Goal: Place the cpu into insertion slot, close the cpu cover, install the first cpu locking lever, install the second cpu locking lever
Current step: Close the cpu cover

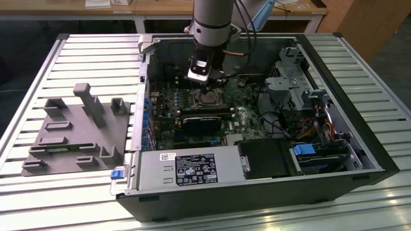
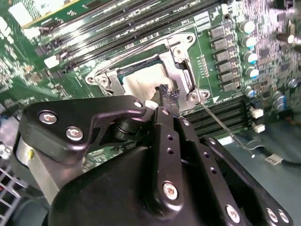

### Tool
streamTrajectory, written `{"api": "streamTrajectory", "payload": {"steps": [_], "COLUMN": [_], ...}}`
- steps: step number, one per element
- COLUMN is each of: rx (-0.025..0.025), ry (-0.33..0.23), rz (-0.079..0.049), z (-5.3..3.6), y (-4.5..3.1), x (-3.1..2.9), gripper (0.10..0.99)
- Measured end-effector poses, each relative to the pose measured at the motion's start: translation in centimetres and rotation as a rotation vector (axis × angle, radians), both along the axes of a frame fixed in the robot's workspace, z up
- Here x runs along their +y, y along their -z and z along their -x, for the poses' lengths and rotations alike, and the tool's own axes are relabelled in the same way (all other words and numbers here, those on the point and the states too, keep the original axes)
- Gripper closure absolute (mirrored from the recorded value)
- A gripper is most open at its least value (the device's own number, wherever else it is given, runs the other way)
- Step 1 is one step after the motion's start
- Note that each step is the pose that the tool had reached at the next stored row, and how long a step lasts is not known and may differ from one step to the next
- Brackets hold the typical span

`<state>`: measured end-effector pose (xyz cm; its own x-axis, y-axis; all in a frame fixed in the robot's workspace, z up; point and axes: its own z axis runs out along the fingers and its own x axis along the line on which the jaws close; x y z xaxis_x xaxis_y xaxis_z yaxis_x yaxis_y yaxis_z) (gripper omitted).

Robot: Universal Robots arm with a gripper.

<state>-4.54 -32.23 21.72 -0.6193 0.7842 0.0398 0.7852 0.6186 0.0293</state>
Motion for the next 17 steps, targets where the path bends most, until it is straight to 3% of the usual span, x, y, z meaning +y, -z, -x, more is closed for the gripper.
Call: {"api": "streamTrajectory", "payload": {"steps": [17], "rx": [0.0], "ry": [-0.31], "rz": [0.0], "z": [0.0], "y": [0.08], "x": [0.0], "gripper": [0.984]}}
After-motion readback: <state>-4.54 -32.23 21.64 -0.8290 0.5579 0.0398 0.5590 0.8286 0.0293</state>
